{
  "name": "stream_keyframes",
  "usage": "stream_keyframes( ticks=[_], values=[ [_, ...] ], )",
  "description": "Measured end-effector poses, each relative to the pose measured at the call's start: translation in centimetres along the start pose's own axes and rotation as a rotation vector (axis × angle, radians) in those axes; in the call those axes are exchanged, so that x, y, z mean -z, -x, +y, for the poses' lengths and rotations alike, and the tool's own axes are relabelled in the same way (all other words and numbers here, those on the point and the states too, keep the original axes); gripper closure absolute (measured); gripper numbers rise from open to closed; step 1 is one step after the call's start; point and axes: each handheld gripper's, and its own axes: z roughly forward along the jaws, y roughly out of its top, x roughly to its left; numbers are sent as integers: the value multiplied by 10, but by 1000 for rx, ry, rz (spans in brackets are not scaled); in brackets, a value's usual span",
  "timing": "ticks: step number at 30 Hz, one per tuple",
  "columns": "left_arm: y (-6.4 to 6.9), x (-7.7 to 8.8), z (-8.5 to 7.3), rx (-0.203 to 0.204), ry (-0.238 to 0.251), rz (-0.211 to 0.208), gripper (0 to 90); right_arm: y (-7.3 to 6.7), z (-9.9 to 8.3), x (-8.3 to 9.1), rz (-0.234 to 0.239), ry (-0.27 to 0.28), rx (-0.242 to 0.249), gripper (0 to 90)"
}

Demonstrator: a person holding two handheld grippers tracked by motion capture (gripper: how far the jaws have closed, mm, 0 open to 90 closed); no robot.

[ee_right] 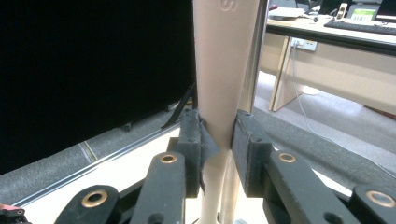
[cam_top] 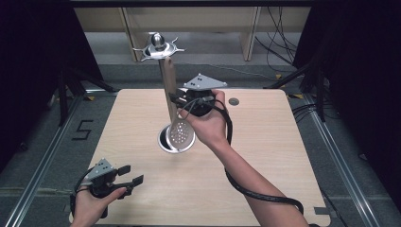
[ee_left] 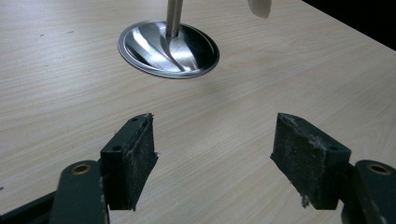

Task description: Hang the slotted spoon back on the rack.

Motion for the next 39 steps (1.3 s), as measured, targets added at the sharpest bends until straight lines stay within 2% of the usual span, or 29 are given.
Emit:
stream_keyframes(
  ticks=[2,3,5,7,8,14,20,24,26,27,29,32,39],
  values=[
    [0,0,0,-1,-1,0,286,0,0,0,0,-2,-2,749],
    [0,0,0,-1,0,0,286,0,1,0,0,-1,17,749],
    [0,0,0,0,0,0,286,1,1,0,-3,0,24,749],
    [0,0,0,-1,-1,0,286,0,1,0,-1,-1,17,749],
    [0,0,0,-2,-3,1,286,-1,1,0,3,-4,-1,749],
    [0,0,0,-3,-8,10,286,-3,1,1,-20,-20,-5,749],
    [0,0,0,-2,-5,5,285,-4,4,1,-22,-26,-7,749],
    [0,0,0,-3,-5,4,285,-3,5,1,-31,-30,27,750],
    [0,0,0,-3,-5,4,285,-4,4,0,-28,-34,18,750],
    [0,0,0,-3,-5,4,285,-3,5,0,-36,-34,33,750],
    [0,0,0,-3,-5,0,285,-5,5,1,-37,-45,0,750],
    [0,0,0,-3,-5,6,285,-5,7,1,-48,-54,28,750],
    [0,0,0,-5,-6,4,285,-7,8,1,-63,-75,26,750]
  ],
)
